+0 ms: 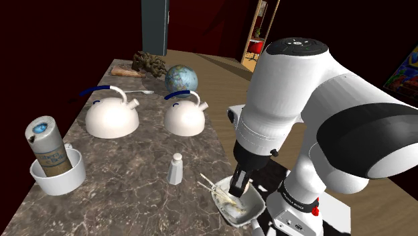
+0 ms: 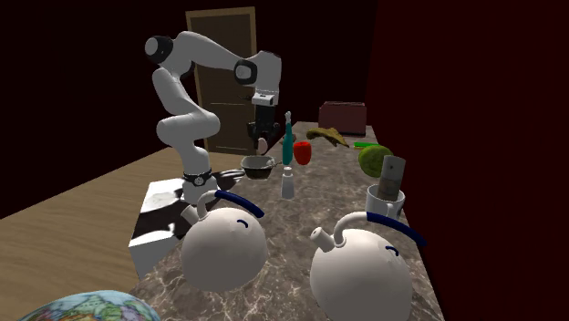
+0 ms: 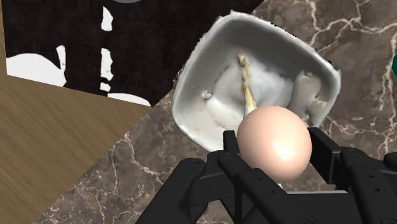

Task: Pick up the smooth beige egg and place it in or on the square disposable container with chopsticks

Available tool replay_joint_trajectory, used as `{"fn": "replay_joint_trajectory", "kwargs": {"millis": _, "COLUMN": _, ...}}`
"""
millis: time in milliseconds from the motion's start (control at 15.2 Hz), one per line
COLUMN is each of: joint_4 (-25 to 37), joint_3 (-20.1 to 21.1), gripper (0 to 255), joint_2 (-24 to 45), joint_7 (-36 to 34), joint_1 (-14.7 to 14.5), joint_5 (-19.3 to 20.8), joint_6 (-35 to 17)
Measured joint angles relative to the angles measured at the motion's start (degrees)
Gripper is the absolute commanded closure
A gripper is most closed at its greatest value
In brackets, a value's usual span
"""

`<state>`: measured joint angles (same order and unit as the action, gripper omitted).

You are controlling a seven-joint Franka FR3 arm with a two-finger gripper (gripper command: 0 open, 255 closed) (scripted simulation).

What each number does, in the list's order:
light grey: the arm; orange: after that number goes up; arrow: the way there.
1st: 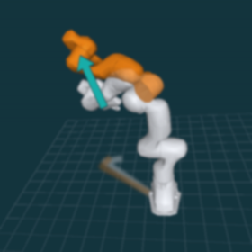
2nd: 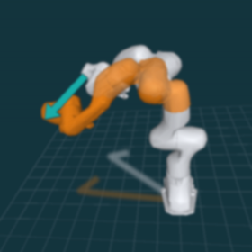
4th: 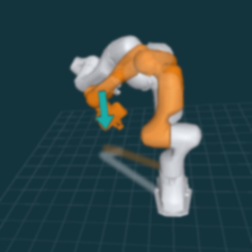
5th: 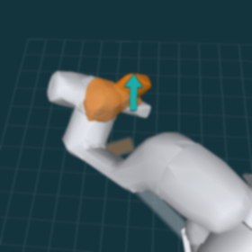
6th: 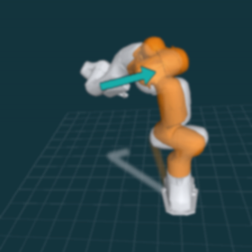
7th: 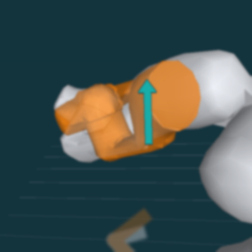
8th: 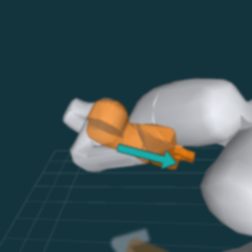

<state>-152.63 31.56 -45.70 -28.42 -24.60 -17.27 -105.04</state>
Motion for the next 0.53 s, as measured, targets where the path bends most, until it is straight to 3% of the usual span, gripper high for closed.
{"fn": "replay_joint_trajectory", "kwargs": {"millis": 264, "joint_4": -0.1, "joint_3": 0.02, "gripper": 255, "joint_2": 0.01, "joint_7": 0.01, "joint_1": -0.01, "joint_5": -0.02, "joint_6": -0.12}}
{"fn": "replay_joint_trajectory", "kwargs": {"millis": 330, "joint_4": -0.1, "joint_3": 0.02, "gripper": 0, "joint_2": 0.01, "joint_7": 0.01, "joint_1": 0.0, "joint_5": -0.02, "joint_6": -0.12}}
{"fn": "replay_joint_trajectory", "kwargs": {"millis": 528, "joint_4": -0.1, "joint_3": 0.03, "gripper": 0, "joint_2": 0.01, "joint_7": 0.01, "joint_1": 0.0, "joint_5": -0.03, "joint_6": -0.13}}
